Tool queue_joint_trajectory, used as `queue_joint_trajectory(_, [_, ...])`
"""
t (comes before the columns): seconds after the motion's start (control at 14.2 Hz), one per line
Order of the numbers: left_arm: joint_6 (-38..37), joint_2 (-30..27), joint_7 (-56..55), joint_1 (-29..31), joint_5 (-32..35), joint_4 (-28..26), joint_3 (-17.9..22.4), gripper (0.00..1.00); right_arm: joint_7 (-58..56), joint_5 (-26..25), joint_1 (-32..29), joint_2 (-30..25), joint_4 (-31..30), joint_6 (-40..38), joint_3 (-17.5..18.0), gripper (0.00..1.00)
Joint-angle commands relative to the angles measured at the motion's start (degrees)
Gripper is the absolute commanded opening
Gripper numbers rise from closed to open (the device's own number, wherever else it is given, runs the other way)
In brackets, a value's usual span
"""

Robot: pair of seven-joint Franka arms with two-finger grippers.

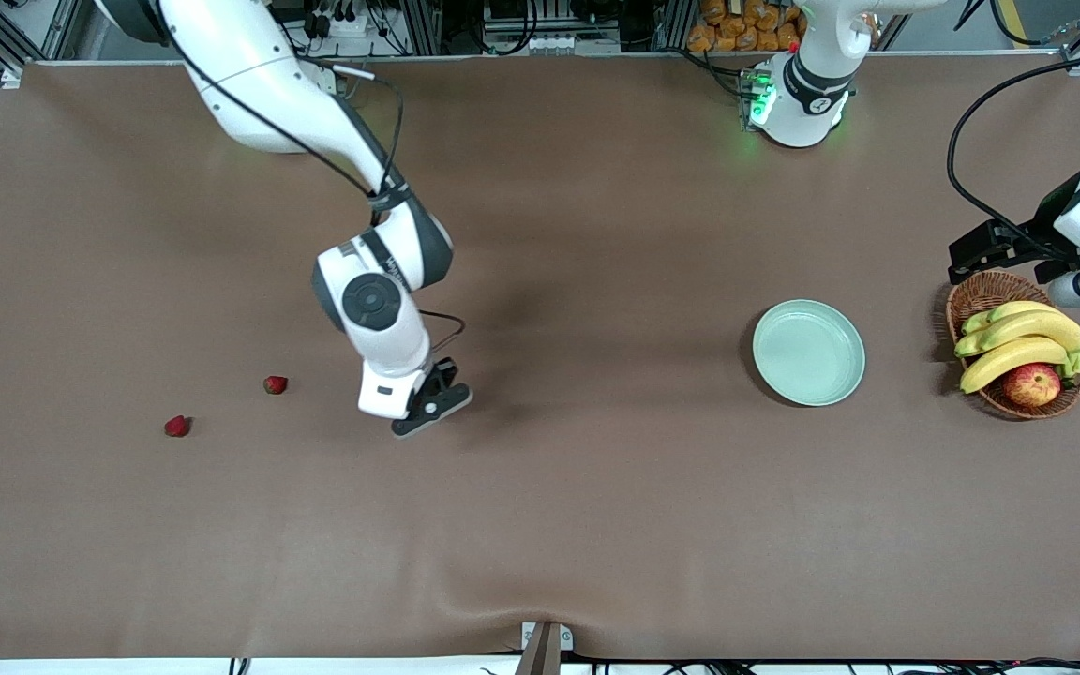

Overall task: Collect all strawberries into plate
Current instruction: 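Carry the strawberry toward the plate and set it on the table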

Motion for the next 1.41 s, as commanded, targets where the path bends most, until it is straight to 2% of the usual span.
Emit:
queue_joint_trajectory(0.0, [-0.9, 0.5, -0.3, -0.1, -0.5, 0.6, -0.1, 1.00, 8.2, 3.2, 3.7, 0.3, 3.0, -0.2, -0.3, 0.00])
queue_joint_trajectory(0.35, [-0.9, 0.5, 0.0, 0.1, -0.6, 0.8, -0.1, 1.00, 23.3, 4.6, 11.0, 4.7, 10.7, 0.3, -0.3, 0.00])
queue_joint_trajectory(0.56, [-0.9, 0.7, 0.0, 0.2, -1.0, 0.7, -0.1, 1.00, 33.4, 4.3, 15.3, 9.8, 17.1, 0.5, -0.3, 0.00])
queue_joint_trajectory(0.85, [-0.9, 1.1, 0.0, 0.4, -1.1, 0.6, -0.1, 1.00, 40.6, 4.2, 18.1, 17.2, 25.9, 1.9, -0.3, 0.00])
queue_joint_trajectory(1.06, [-0.9, 1.1, 0.3, 0.5, -1.1, 0.6, -0.1, 1.00, 43.2, 4.2, 18.5, 21.6, 27.6, 10.5, -0.4, 0.00])
queue_joint_trajectory(1.27, [-0.9, 1.7, 0.0, 0.2, -1.2, 0.8, -0.1, 1.00, 43.6, 4.3, 18.5, 23.1, 27.7, 12.5, -0.3, 0.00])
queue_joint_trajectory(1.34, [-0.9, 1.7, 0.0, 0.2, -1.2, 0.7, -0.1, 1.00, 44.1, 4.3, 18.6, 23.3, 27.7, 12.6, -0.3, 0.08])
